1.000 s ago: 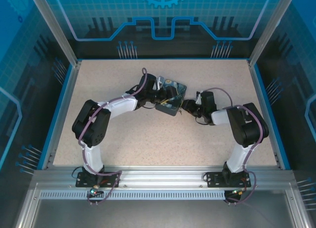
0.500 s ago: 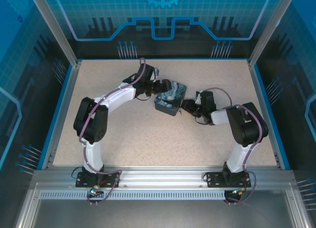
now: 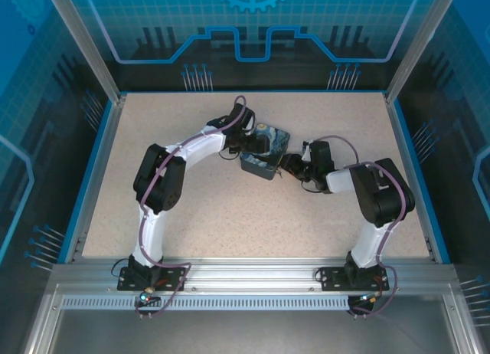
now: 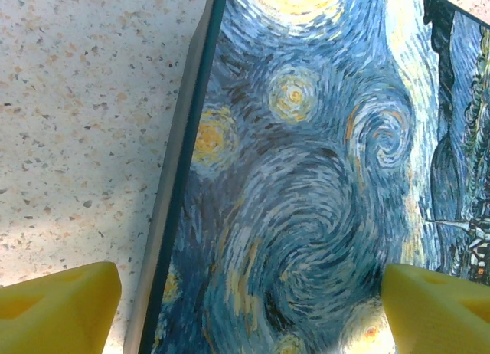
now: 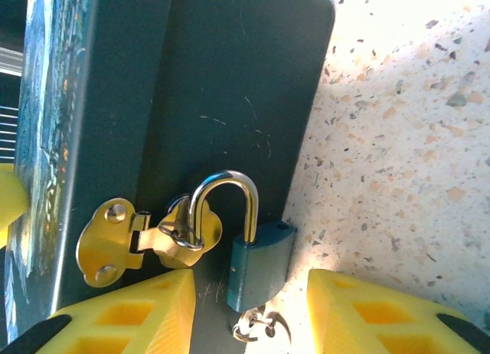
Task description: Unlock the padlock with the key
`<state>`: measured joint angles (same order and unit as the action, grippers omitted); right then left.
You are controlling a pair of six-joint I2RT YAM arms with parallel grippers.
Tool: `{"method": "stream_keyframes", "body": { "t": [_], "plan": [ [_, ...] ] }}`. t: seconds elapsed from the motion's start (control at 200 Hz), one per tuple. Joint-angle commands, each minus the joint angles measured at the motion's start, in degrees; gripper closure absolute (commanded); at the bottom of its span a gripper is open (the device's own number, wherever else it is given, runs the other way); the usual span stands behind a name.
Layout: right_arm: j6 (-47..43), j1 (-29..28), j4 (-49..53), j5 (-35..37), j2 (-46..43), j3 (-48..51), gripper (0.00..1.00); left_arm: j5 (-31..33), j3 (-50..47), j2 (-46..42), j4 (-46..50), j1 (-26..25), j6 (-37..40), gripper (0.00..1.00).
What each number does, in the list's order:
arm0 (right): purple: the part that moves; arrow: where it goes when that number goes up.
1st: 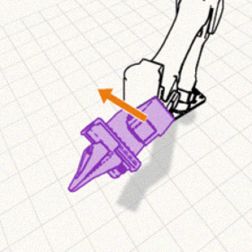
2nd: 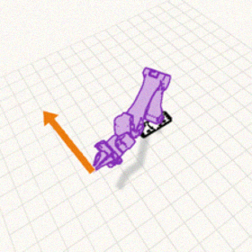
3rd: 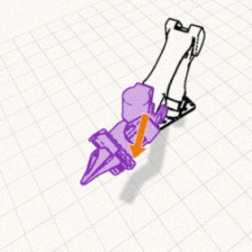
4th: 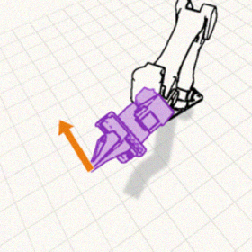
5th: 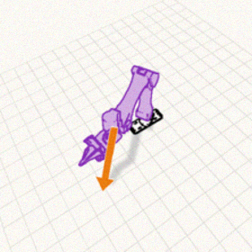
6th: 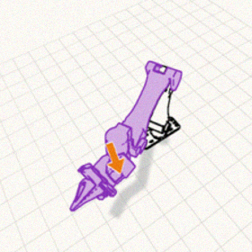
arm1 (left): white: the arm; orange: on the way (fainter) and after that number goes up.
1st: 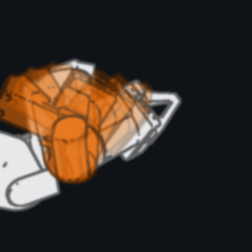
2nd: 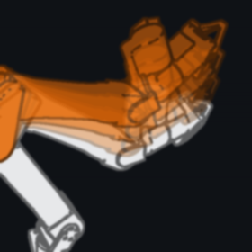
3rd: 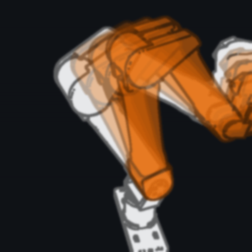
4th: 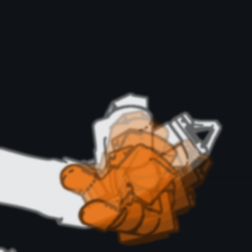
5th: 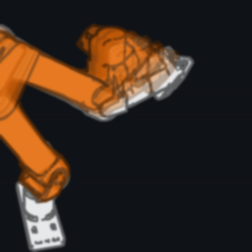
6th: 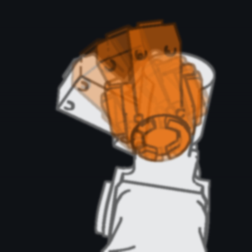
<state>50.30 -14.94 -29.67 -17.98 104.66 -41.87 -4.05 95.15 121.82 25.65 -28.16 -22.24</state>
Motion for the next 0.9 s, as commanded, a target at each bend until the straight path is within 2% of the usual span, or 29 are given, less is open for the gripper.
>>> {"method": "stream_keyframes", "body": {
  "t": [0.0,0.18,0.565,0.745,0.895],
  "plan": [
    [2.2,0.6,-2.6,-2.8,1.0,1.7,0.59,3.0,-1.3,2.2,4.9,-0.3,2.5,0.12],
    [2.3,0.7,-2.1,-4.7,1.5,1.9,0.62,3.1,-2.3,2.2,4.4,-0.3,2.5,0.13],
    [2.2,-0.8,1.3,-0.9,4.2,-1.3,0.71,3.2,-2.8,2.3,3.8,-0.3,2.2,0.13],
    [2.5,-1.4,1.3,-0.4,5.6,-2.2,0.79,3.3,-3.1,2.3,3.5,-0.3,2.1,0.13],
    [0.7,-1.2,2.6,2.2,3.4,-1.1,0.89,3.1,-3.2,2.2,3.5,-0.3,2.1,0.13]
  ]
}}
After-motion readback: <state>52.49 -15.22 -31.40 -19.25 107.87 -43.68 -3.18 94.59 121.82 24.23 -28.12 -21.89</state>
